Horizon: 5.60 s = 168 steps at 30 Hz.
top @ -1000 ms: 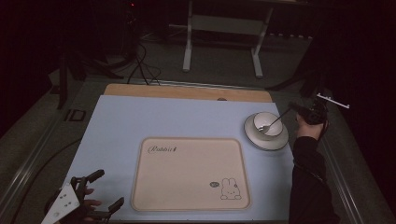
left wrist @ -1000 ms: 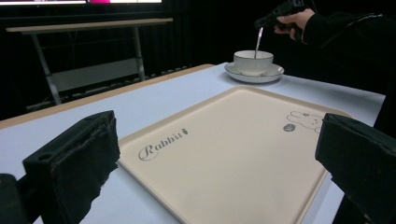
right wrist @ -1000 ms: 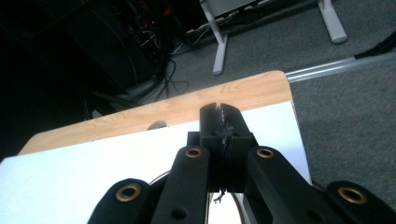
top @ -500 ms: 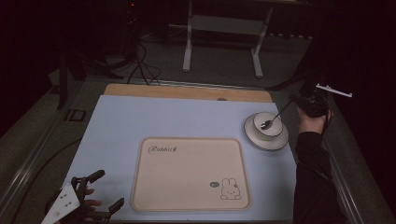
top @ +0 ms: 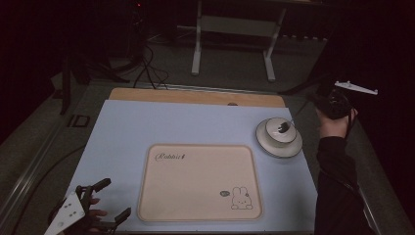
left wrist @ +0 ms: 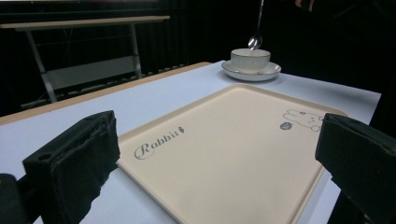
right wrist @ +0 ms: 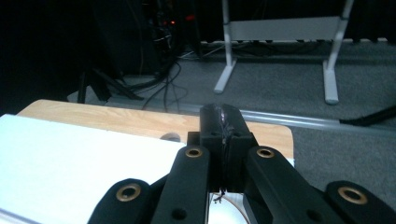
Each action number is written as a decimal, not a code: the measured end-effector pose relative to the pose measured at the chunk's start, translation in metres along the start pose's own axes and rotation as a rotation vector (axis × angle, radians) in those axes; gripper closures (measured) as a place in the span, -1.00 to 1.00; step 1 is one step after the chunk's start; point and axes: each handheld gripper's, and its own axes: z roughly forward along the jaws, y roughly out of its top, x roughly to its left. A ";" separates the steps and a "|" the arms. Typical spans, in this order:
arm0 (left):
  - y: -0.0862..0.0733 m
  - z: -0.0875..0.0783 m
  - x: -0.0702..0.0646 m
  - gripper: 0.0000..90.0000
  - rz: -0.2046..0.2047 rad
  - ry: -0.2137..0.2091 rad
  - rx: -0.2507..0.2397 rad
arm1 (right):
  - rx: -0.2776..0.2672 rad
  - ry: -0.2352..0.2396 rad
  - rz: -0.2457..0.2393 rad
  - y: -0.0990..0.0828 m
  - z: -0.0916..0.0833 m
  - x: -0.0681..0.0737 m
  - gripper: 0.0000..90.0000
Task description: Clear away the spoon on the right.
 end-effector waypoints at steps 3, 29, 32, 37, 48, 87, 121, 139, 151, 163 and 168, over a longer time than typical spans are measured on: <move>0.000 0.000 0.000 -1.00 0.002 -0.001 0.000 | 0.003 0.019 -0.033 0.006 -0.004 0.005 0.99; 0.001 0.002 -0.002 -1.00 0.000 -0.024 0.001 | 0.052 0.167 -0.222 0.028 -0.026 0.050 0.99; 0.001 0.003 -0.002 -1.00 -0.001 -0.029 0.002 | 0.055 0.196 -0.248 0.028 -0.028 0.056 0.99; 0.000 0.005 -0.003 -1.00 0.001 -0.035 0.005 | 0.058 0.265 -0.280 0.028 -0.031 0.064 0.99; 0.001 0.005 -0.003 -1.00 0.005 -0.038 0.003 | 0.065 0.405 -0.338 0.023 -0.037 0.082 0.99; 0.001 0.006 -0.003 -1.00 0.007 -0.038 0.009 | 0.158 0.826 -0.475 -0.038 -0.014 0.165 0.99; 0.001 0.005 -0.003 -1.00 0.011 -0.037 0.011 | 0.280 1.047 -0.473 -0.114 0.009 0.216 0.99; 0.000 0.006 -0.004 -1.00 0.012 -0.042 0.013 | 0.305 1.067 -0.462 -0.123 0.022 0.218 0.98; 0.000 0.006 -0.005 -1.00 0.016 -0.047 0.017 | 0.324 1.007 -0.450 -0.127 0.035 0.209 0.84; 0.000 0.007 -0.005 -1.00 0.019 -0.048 0.018 | 0.339 0.948 -0.414 -0.132 0.052 0.198 0.77; 0.000 0.007 -0.004 -1.00 0.018 -0.051 0.017 | 0.359 0.930 -0.387 -0.136 0.061 0.194 0.77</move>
